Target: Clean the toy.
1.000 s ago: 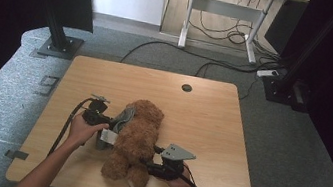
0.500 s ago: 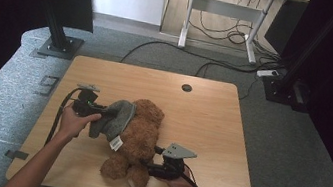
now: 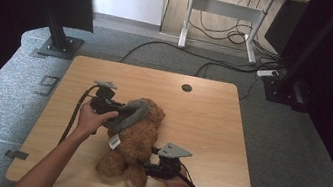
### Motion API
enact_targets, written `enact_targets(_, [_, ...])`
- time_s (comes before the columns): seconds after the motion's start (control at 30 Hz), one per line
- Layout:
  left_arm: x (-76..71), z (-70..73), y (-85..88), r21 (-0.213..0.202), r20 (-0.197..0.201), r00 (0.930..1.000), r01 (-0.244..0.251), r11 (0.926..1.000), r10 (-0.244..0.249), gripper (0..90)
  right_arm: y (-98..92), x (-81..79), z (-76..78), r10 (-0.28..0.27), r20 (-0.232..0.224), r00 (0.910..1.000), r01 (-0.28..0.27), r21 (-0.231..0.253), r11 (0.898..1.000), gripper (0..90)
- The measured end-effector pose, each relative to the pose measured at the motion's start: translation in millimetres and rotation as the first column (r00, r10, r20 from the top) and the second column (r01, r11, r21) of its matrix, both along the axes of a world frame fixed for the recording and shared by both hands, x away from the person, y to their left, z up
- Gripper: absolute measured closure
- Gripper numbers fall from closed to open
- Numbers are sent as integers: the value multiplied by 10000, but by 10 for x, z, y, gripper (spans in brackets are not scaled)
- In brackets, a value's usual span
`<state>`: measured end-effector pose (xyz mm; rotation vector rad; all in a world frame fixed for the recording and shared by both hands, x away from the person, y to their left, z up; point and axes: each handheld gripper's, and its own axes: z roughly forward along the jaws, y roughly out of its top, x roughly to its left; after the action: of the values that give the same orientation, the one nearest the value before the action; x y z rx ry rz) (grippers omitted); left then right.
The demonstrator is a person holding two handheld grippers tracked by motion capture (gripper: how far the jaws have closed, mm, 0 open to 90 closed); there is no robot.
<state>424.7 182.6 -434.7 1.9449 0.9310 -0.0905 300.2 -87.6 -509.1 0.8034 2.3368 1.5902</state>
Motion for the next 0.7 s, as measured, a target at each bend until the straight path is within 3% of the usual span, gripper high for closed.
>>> enact_targets(0.13, [12,-84,-100,358,-51,10000,67,9993,-65,716,10,-3,1,-17,36,10000,18,-162,9999,398])
enact_targets(0.33, [40,-174,-105,572,-338,9994,-39,9984,59,717,-8,-21,-12,-315,-125,9994,310,-380,9988,349])
enact_targets(0.53, [21,-208,-132,749,-361,9993,-92,9972,120,718,-11,0,-108,-749,-965,9925,679,-735,9950,228])
enact_targets(0.7, [26,-250,-98,815,-502,9986,-125,9966,167,718,97,55,-215,-769,-1501,9857,591,-1193,9911,266])
